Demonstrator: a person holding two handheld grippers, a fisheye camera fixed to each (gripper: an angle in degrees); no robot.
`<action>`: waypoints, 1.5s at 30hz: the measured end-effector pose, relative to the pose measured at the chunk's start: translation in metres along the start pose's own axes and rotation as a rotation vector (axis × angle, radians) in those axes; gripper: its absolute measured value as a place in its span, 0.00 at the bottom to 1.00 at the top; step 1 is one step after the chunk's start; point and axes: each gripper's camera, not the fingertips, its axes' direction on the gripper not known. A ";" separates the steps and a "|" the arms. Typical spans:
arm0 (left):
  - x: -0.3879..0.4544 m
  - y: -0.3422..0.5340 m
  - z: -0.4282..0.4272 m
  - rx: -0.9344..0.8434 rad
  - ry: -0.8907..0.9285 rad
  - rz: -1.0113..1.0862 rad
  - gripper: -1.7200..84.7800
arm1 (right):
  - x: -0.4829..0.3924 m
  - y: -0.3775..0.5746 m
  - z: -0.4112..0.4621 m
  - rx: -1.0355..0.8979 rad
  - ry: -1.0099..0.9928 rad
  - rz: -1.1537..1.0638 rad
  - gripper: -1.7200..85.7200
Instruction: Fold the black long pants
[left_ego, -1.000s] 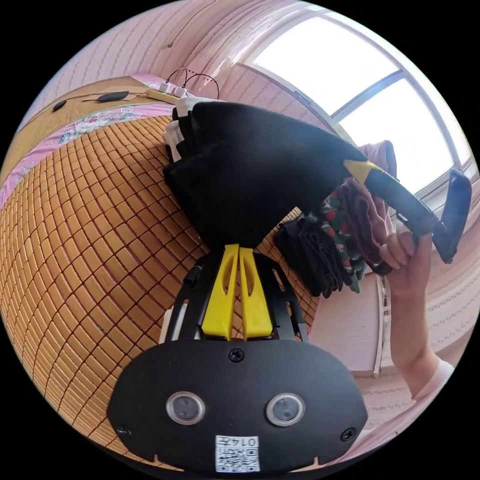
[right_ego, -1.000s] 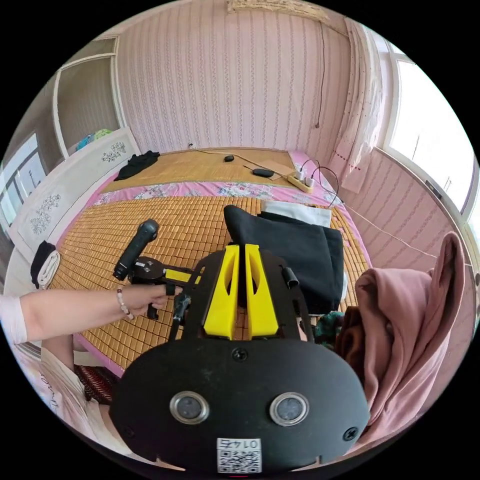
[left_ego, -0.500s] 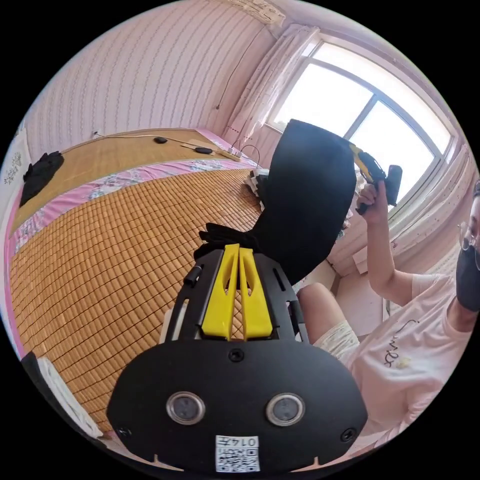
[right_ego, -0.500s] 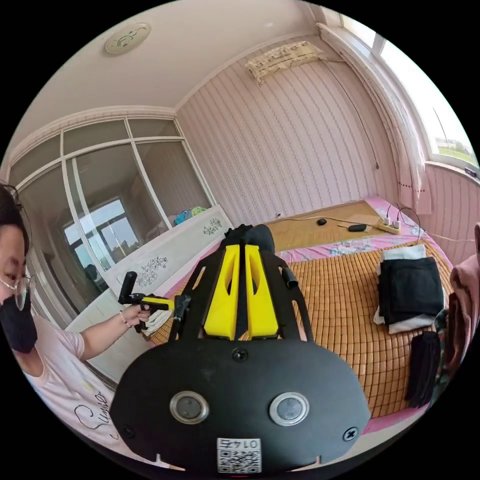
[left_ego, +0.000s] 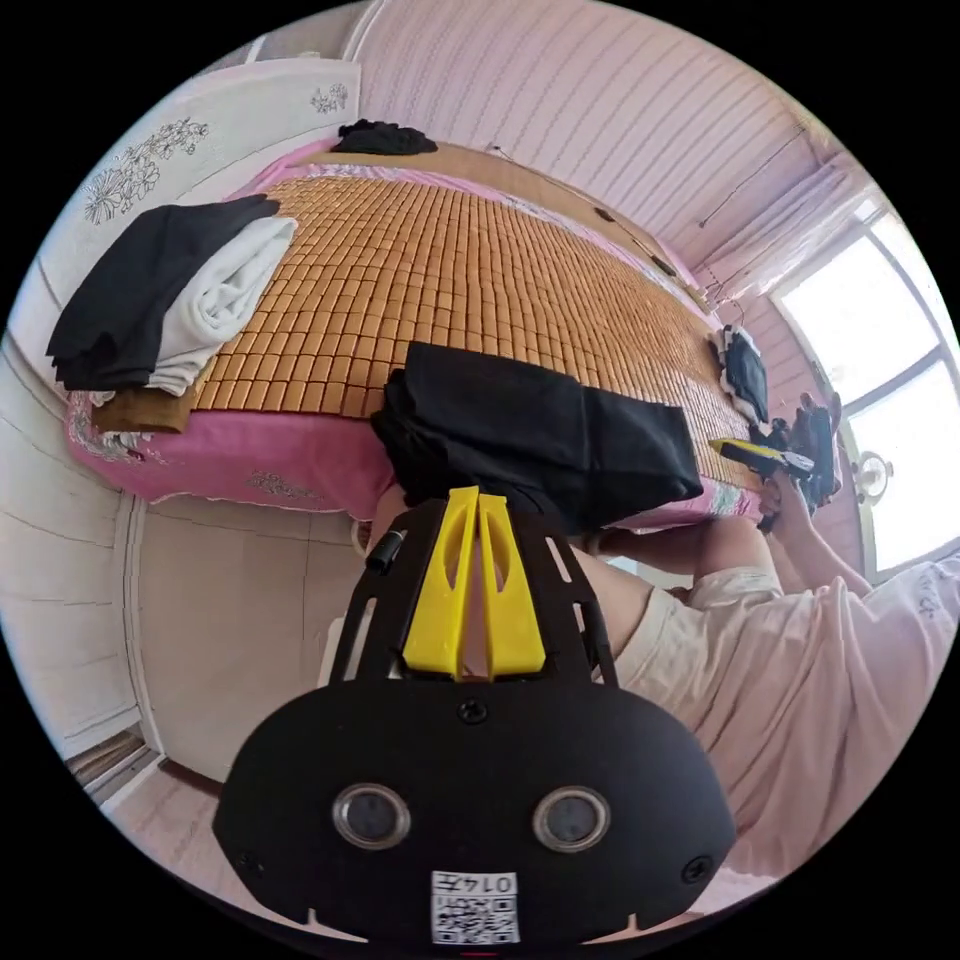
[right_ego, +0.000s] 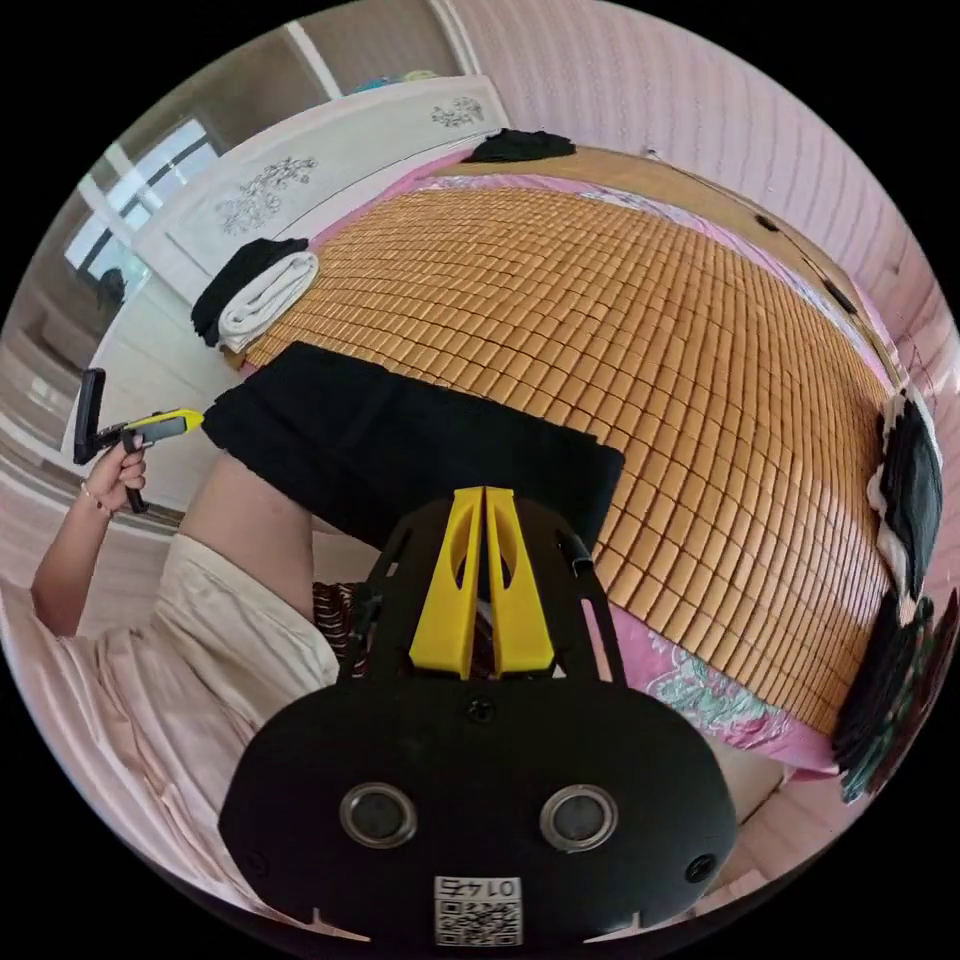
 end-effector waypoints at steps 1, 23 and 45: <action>-0.007 0.001 -0.004 0.017 0.019 -0.028 0.01 | -0.010 -0.009 0.003 0.000 0.002 -0.044 0.07; -0.121 0.018 -0.066 0.055 0.075 -0.147 0.08 | -0.032 -0.062 0.059 -0.010 -0.105 -0.192 0.05; -0.142 -0.051 -0.193 0.421 0.130 0.203 0.02 | 0.254 0.146 -0.193 0.923 -0.091 0.475 0.06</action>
